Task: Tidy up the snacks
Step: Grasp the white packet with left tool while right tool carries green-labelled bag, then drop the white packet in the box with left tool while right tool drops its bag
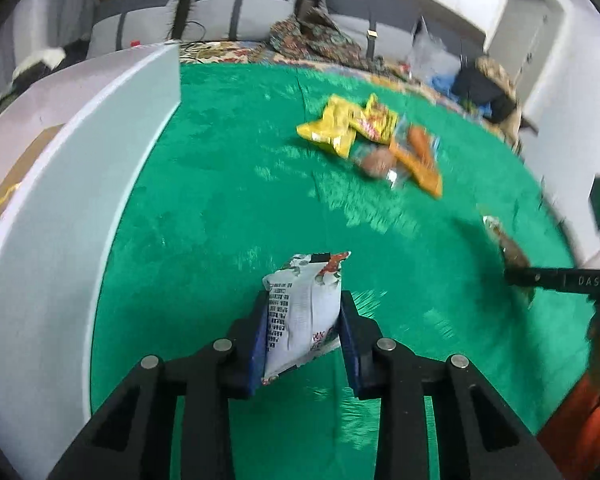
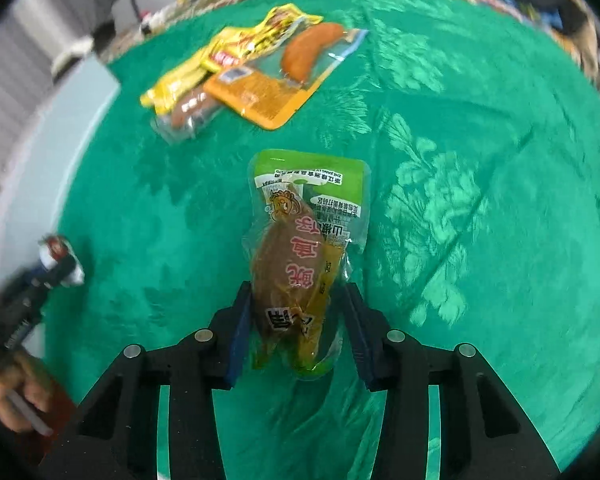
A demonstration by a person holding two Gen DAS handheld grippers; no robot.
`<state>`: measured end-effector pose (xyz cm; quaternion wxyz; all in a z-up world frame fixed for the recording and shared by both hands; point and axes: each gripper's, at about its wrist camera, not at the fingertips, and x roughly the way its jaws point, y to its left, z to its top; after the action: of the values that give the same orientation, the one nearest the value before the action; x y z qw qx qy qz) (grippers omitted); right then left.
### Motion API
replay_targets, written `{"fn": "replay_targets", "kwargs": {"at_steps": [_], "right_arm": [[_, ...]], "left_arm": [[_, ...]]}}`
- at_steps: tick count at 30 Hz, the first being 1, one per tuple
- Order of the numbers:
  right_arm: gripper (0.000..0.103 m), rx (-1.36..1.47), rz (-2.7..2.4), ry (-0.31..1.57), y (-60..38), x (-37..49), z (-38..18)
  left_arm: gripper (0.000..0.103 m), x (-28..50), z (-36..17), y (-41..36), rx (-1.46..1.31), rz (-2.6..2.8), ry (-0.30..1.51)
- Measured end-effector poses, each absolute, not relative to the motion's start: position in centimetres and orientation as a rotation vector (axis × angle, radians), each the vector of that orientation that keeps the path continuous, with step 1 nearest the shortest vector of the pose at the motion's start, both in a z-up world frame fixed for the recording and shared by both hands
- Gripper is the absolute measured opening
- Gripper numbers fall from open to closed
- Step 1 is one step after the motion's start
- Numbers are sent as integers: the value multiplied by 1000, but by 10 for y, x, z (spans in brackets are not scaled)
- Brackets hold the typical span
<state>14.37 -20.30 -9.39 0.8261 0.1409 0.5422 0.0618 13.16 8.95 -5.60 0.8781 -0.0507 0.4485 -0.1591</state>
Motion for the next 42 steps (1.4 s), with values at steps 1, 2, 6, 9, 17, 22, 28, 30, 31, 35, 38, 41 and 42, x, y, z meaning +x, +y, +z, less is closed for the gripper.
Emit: {"fn": "replay_targets", "kwargs": {"at_steps": [1, 2, 6, 9, 17, 22, 28, 30, 31, 35, 38, 41, 42], "right_arm": [[45, 356, 157, 1139, -209, 141, -90], [45, 390, 175, 1122, -212, 139, -84], [45, 420, 259, 1060, -197, 134, -48], [45, 395, 373, 999, -156, 136, -8], [46, 329, 699, 910, -9, 152, 71], [49, 258, 825, 933, 100, 162, 67], [68, 184, 797, 1003, 151, 164, 28], [69, 163, 769, 970, 136, 160, 23], [72, 135, 732, 939, 120, 157, 18], [73, 34, 543, 859, 48, 154, -9], [73, -55, 305, 854, -32, 151, -54], [73, -86, 128, 871, -104, 141, -86], [73, -77, 86, 874, -128, 137, -92]], "left_arm": [[32, 130, -50, 93, -130, -335, 927], [32, 127, -42, 97, -160, -339, 916], [32, 113, 1, 134, -298, -337, 858], [32, 105, 34, 178, -357, -299, 806], [32, 98, 67, 313, -314, 11, 748], [37, 91, 34, 369, -298, 208, 798], [93, 79, -9, 393, -388, 332, 846], [93, 72, -8, 389, -408, 326, 820], [93, 70, -5, 385, -409, 322, 806], [94, 76, 20, 342, -374, 238, 753], [99, 82, 40, 287, -325, 121, 717], [102, 90, 50, 222, -303, -26, 713], [103, 96, 47, 194, -304, -98, 735]]}}
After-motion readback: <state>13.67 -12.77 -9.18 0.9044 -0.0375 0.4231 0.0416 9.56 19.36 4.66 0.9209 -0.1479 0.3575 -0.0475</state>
